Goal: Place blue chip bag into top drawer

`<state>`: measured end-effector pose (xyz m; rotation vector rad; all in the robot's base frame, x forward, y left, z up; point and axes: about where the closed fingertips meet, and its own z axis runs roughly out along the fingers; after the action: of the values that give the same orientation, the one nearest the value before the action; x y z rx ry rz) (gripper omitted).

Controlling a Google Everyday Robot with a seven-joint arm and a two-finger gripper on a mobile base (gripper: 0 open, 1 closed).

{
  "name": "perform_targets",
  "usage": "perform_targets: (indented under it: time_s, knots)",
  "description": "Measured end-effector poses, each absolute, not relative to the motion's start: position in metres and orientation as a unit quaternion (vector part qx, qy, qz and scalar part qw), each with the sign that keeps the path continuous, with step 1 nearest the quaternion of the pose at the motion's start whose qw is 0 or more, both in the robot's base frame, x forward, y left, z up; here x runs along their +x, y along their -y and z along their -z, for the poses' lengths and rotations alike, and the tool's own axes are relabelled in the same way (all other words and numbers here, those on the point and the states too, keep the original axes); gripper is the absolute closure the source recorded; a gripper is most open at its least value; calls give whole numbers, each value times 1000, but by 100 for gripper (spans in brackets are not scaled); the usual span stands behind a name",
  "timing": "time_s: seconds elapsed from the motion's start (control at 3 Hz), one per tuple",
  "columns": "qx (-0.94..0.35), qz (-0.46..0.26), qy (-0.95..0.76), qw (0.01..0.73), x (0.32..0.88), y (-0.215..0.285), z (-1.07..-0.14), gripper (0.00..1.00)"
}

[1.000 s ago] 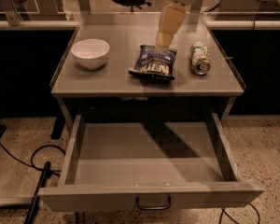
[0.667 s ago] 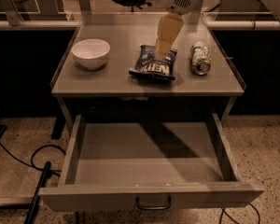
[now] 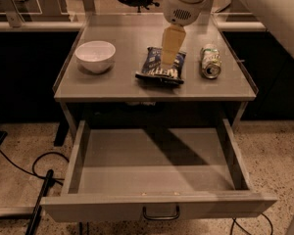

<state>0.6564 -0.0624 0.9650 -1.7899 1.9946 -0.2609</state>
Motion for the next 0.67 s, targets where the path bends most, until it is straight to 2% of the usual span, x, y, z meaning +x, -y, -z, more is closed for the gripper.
perform_targets:
  time_s: [0.67]
  knots:
    - [-638, 39, -745, 191, 670, 55, -906, 0]
